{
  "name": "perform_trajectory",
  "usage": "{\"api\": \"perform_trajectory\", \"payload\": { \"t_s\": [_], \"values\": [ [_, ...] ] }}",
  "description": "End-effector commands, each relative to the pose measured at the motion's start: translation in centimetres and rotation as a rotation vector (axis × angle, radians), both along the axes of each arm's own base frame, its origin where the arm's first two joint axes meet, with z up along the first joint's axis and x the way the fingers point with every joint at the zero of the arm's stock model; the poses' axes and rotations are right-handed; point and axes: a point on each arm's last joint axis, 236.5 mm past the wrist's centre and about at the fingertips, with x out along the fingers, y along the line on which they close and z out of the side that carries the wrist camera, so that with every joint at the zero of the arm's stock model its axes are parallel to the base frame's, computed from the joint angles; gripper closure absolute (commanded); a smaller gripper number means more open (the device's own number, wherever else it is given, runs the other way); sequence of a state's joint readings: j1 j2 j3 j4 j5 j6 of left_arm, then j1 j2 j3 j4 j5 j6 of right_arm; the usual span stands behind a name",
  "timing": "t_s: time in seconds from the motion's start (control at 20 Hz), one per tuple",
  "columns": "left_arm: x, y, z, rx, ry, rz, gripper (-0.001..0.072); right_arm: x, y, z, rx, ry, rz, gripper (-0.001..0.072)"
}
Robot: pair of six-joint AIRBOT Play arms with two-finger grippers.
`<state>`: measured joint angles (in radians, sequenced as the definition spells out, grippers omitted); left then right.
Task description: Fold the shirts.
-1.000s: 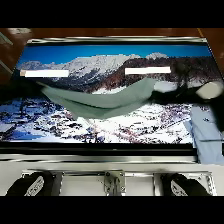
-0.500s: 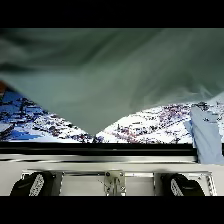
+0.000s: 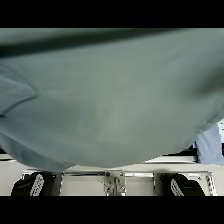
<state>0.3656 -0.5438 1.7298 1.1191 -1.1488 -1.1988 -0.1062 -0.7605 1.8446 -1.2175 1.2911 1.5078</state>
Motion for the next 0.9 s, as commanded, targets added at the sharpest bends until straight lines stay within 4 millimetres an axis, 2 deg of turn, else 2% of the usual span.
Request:
{"api": "perform_trajectory", "payload": {
  "t_s": [0.0, 0.05, 0.15, 0.3, 0.4, 0.55, 0.7, 0.85],
  "values": [
    [3.0, 1.4, -9.2, -0.057, 0.307, 0.005, 0.0671, 1.6, -0.7, -10.6, -0.004, 0.476, -0.002, 0.0645],
    [4.3, 1.9, -11.7, -0.082, 0.373, 0.004, 0.0671, 2.8, -0.9, -13.0, -0.003, 0.568, 0.003, 0.0645],
    [7.1, 3.0, -17.7, -0.144, 0.507, 0.005, 0.0671, 6.8, -1.5, -17.4, 0.017, 0.681, -0.01, 0.0645],
    [11.9, 5.0, -26.3, -0.262, 0.629, 0.028, 0.0671, 14.7, -2.4, -24.6, 0.091, 0.764, -0.05, 0.0644],
    [15.1, 5.7, -31.0, -0.376, 0.664, 0.029, 0.0671, 19.7, -2.6, -28.9, 0.141, 0.789, -0.072, 0.0644],
    [19.2, 4.9, -36.1, -0.585, 0.716, -0.023, 0.067, 25.6, -0.7, -33.3, 0.328, 0.787, -0.046, 0.0644],
    [22.5, 2.4, -41.1, -0.673, 0.822, -0.097, 0.067, 29.4, 1.1, -36.7, 0.524, 0.795, -0.032, 0.0644],
    [24.2, -0.3, -47.5, -0.692, 0.963, -0.109, 0.0671, 29.5, 1.7, -41.9, 0.553, 0.917, -0.037, 0.0644]
  ]
}}
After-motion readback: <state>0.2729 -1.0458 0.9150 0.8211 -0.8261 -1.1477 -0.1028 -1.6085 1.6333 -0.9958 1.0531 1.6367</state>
